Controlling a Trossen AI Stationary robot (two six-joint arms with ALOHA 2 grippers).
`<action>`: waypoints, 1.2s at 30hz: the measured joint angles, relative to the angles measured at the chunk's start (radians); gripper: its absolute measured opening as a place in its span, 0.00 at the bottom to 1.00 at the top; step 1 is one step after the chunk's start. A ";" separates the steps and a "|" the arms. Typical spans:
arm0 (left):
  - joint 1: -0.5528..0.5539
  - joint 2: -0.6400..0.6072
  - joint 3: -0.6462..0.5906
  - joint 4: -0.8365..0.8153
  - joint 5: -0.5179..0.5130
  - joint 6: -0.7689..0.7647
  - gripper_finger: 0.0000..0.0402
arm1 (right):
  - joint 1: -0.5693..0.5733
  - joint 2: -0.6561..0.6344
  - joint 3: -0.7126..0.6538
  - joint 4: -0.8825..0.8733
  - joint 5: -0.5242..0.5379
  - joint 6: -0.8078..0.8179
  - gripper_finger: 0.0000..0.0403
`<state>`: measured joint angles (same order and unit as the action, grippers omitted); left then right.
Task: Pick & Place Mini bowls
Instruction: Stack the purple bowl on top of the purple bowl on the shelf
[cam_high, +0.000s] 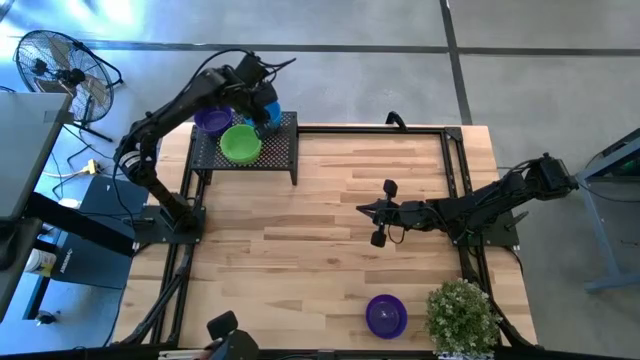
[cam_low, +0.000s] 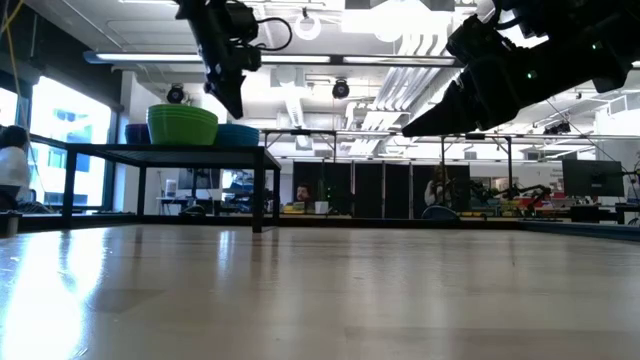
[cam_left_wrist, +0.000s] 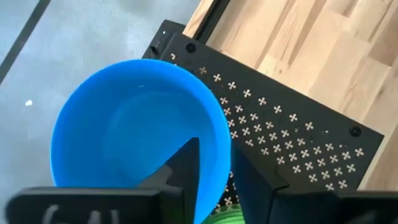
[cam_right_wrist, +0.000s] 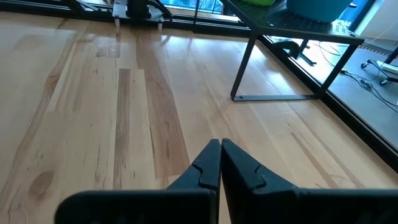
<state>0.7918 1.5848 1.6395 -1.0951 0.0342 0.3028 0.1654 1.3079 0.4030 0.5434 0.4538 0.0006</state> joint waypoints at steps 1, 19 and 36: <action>0.000 0.000 -0.005 0.007 0.000 0.001 0.20 | 0.000 0.000 0.000 0.000 0.000 0.000 0.00; -0.077 -0.148 -0.155 0.256 -0.073 -0.059 0.00 | 0.000 0.000 0.000 0.000 0.000 0.000 0.01; -0.532 -0.541 -1.020 1.263 -0.070 -0.258 0.00 | -0.002 0.000 0.000 0.000 0.000 0.067 0.01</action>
<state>0.2595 1.0440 0.6191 0.1683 -0.0360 0.0446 0.1638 1.3079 0.4034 0.5432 0.4534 0.0680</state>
